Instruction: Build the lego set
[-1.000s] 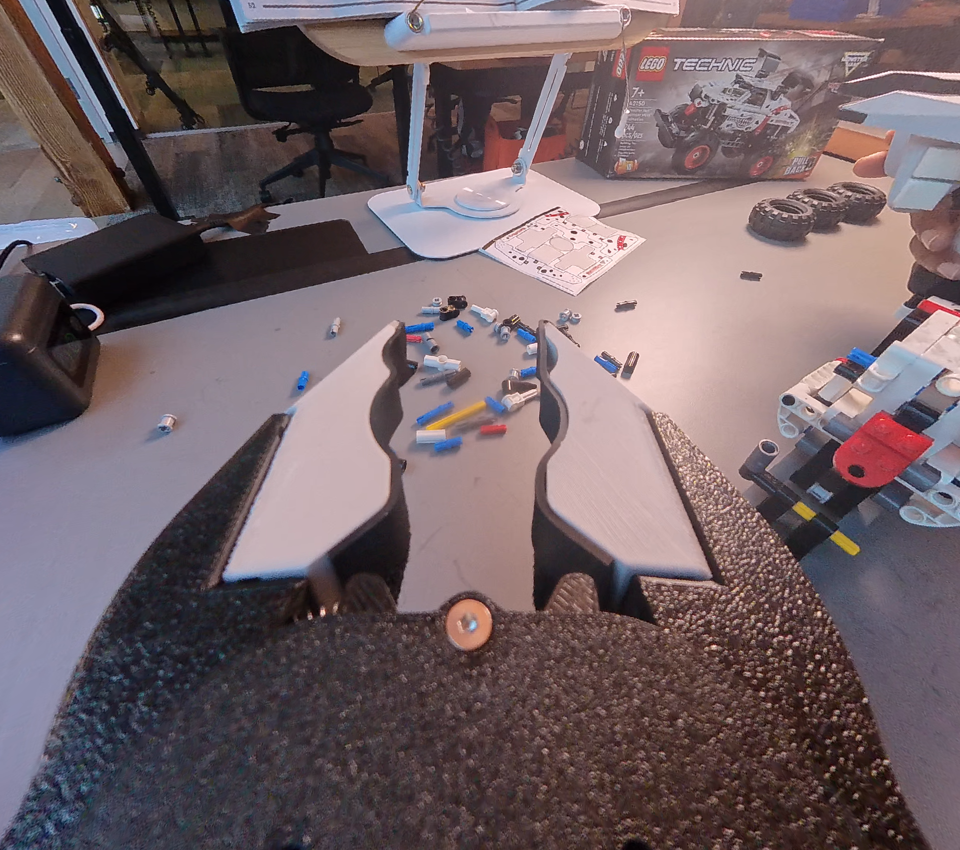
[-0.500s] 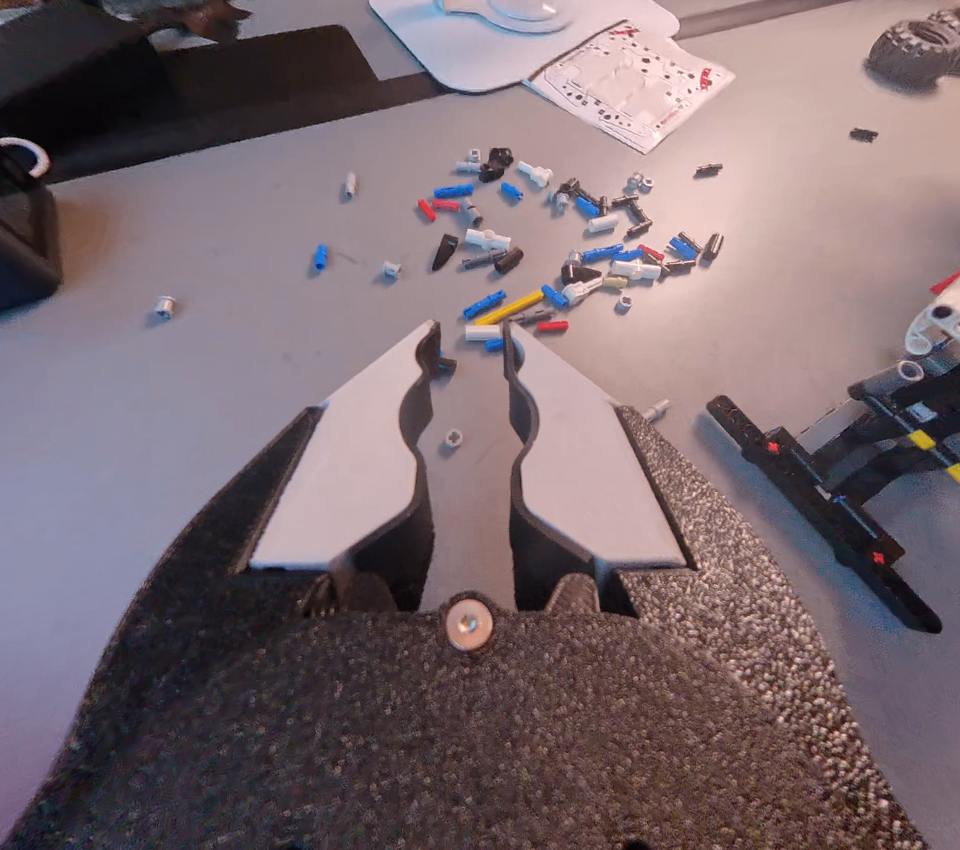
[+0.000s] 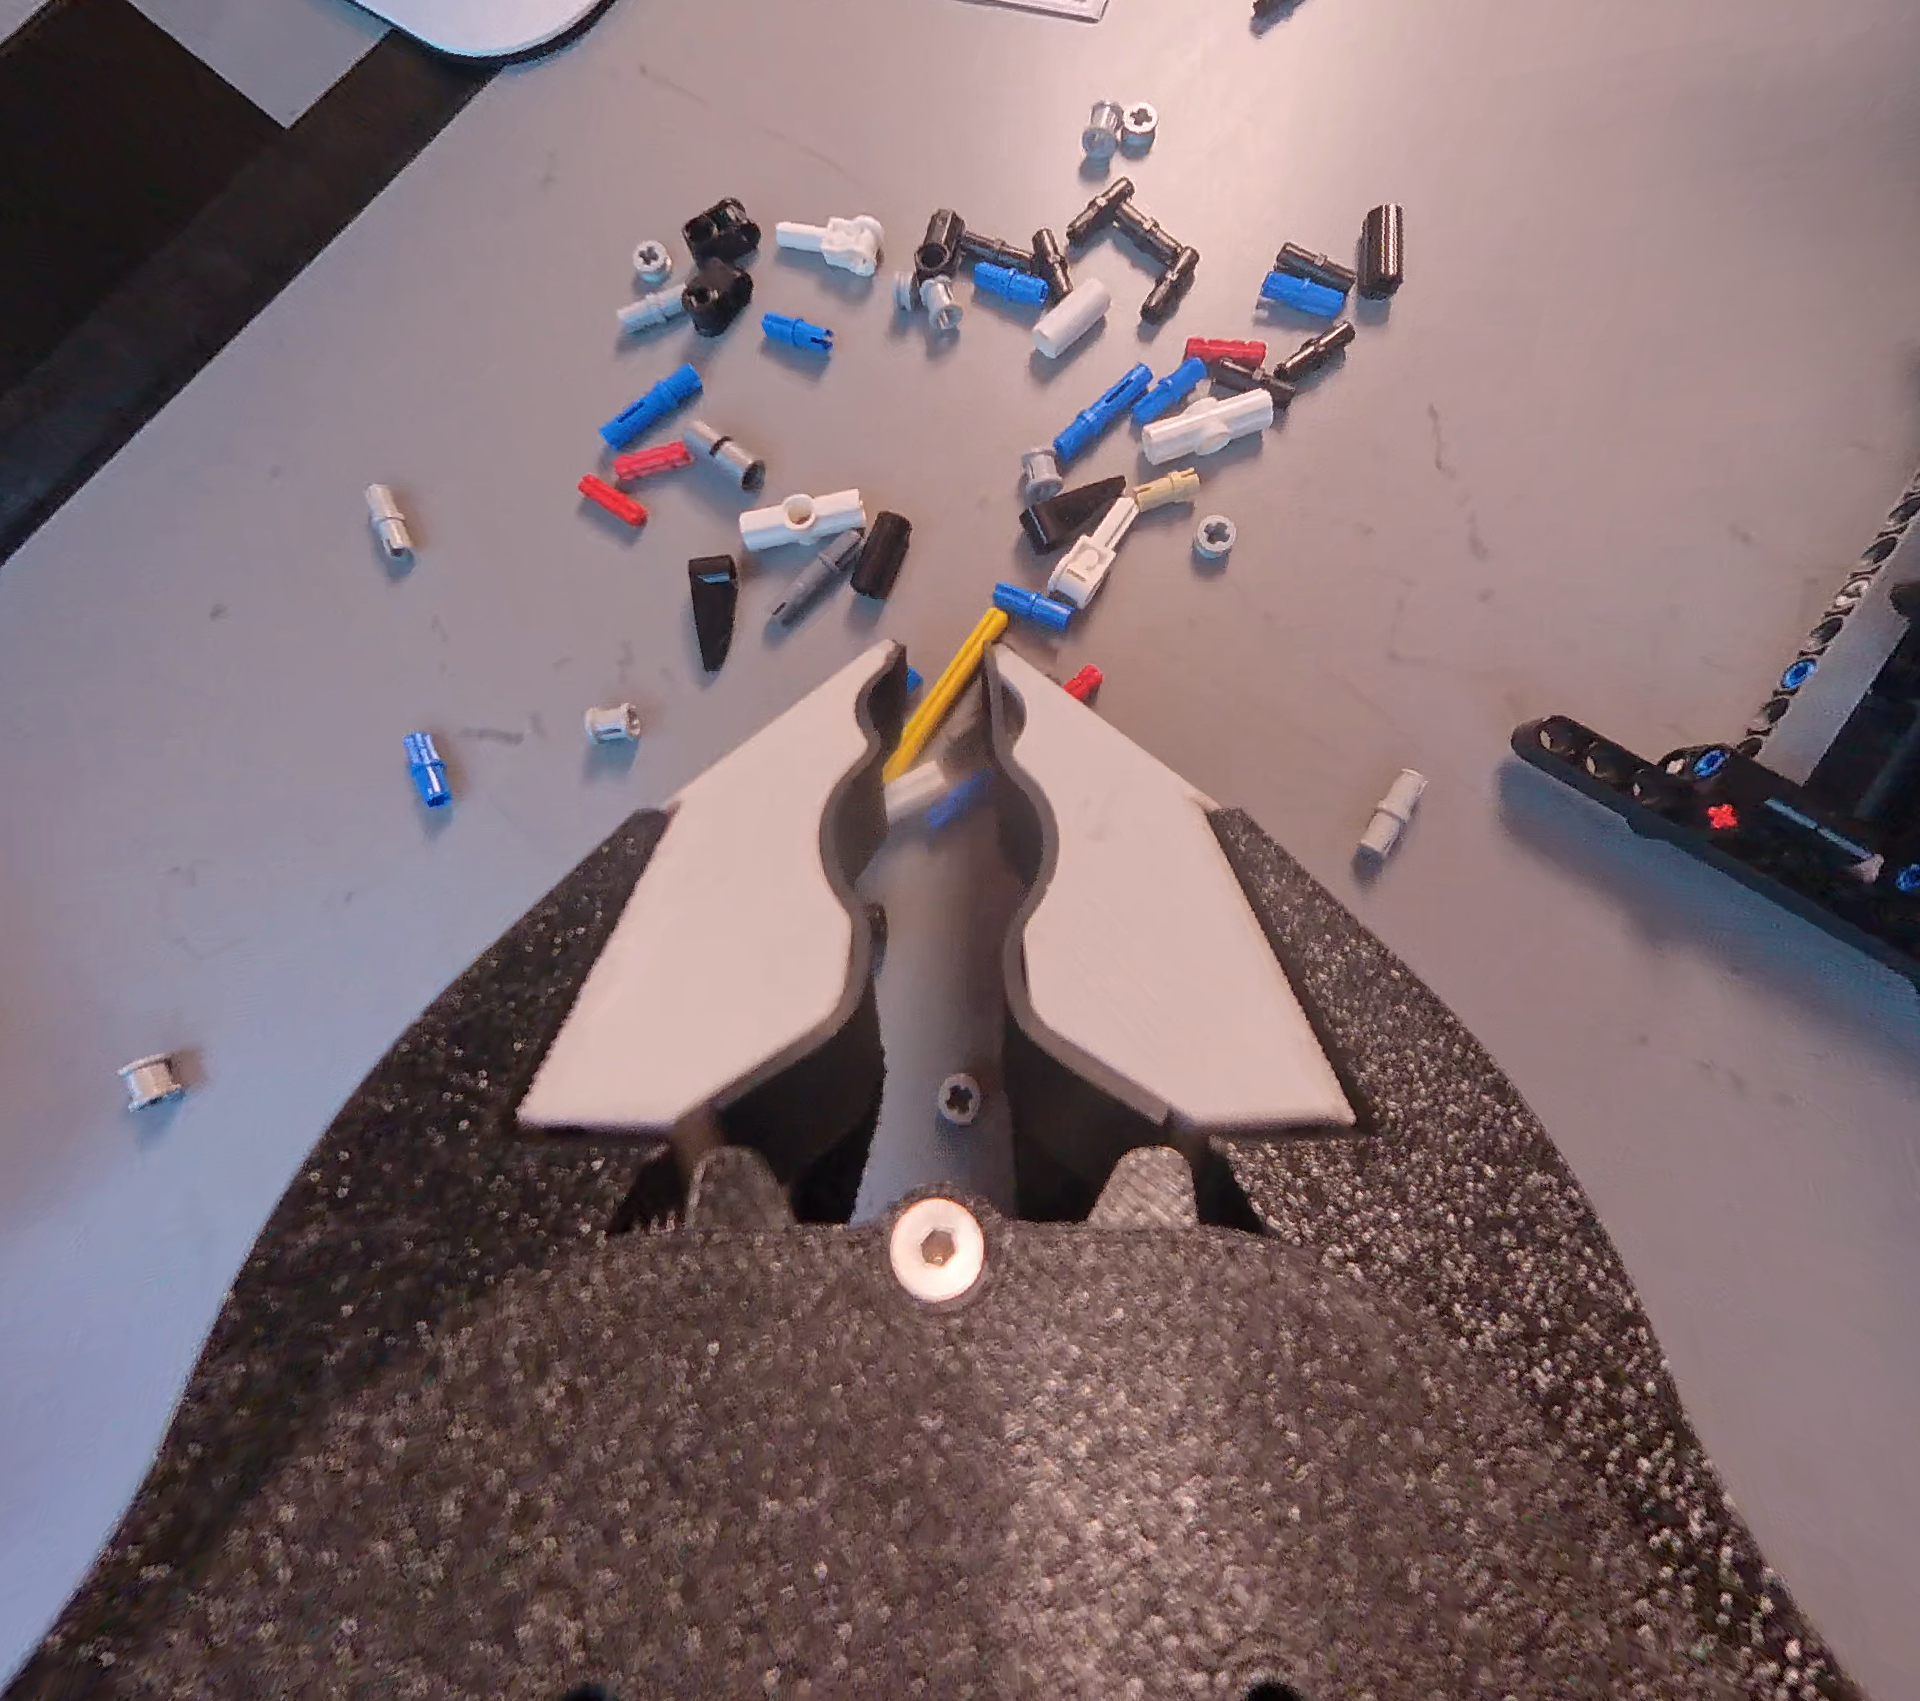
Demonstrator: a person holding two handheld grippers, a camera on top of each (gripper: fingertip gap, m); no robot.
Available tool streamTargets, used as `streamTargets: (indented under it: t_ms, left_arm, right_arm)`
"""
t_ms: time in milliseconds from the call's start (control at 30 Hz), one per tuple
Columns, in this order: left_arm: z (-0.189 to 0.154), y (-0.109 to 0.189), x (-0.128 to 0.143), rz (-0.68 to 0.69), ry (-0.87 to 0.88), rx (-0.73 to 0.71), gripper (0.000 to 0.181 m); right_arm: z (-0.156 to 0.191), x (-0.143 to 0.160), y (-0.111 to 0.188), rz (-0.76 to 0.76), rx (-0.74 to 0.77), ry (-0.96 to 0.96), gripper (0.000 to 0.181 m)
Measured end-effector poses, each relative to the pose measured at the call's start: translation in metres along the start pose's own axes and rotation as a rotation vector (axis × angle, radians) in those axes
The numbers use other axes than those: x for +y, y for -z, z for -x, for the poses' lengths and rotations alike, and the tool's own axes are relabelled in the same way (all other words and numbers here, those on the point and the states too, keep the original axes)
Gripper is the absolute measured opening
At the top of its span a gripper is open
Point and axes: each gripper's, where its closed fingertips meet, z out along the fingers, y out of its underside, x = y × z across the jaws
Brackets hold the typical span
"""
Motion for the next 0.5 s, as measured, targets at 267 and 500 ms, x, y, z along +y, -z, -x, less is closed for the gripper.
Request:
streamTargets:
  t_ms: [267,500]
  left_arm:
    - [-0.0047,0.0005,0.0042,0.011,0.004,0.049,0.005]
    - [-0.0071,0.002,0.0003,-0.006,-0.013,0.048,0.003]
  right_arm:
    - [0.0053,0.0084,-0.004,0.034,-0.026,0.027,0.043]
    - [0.0072,0.0055,-0.0039,0.025,-0.03,0.03,0.043]
